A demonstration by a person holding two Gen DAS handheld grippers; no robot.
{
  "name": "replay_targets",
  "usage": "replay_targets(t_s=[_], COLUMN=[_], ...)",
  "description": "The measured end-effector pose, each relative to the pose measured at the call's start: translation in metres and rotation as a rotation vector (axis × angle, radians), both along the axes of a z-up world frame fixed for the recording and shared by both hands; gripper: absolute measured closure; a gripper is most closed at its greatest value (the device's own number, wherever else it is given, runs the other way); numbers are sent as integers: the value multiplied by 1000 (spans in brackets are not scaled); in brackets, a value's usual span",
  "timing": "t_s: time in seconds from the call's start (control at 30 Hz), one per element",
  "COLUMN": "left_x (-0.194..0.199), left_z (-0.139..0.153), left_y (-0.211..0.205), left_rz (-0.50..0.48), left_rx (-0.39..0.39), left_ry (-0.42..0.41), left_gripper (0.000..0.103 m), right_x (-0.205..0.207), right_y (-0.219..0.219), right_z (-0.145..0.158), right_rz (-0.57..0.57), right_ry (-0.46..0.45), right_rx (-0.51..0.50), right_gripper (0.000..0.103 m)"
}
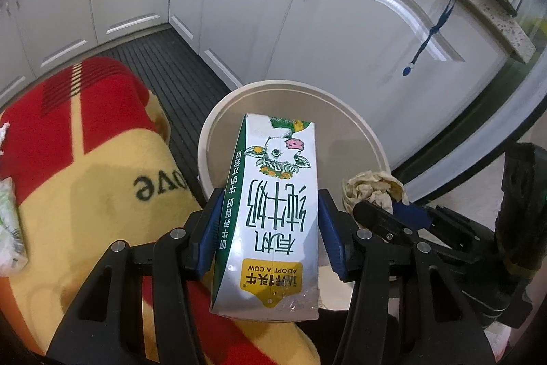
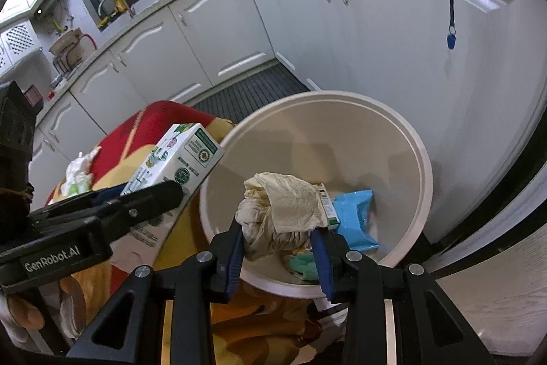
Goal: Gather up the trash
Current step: 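Open both tools to drop the carton and cloth into the bin, then move both open tools back over the table toward the foam blocks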
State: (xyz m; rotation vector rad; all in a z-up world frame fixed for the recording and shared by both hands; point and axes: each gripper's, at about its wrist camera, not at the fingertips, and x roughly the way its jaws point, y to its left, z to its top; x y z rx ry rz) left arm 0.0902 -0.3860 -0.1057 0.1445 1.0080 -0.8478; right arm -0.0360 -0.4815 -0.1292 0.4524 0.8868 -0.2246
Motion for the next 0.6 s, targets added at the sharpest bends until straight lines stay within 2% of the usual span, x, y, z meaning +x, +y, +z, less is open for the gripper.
replay_targets(t_s=[0.33, 0.4, 0.6], left_x=[7, 7, 8], left_z=[-10, -10, -8], left_y=[-8, -7, -1], left_rz=[3, 4, 12], left_rx=[5, 4, 9], left_ry=[14, 16, 24], left_gripper=[52, 52, 48], right_x=[7, 7, 8], right_y=[-14, -16, -14], right_z=[-20, -23, -26], right_rz=[-21, -32, -39], right_ry=[48, 58, 74], right_rx=[14, 17, 30], right_gripper=[68, 51, 51])
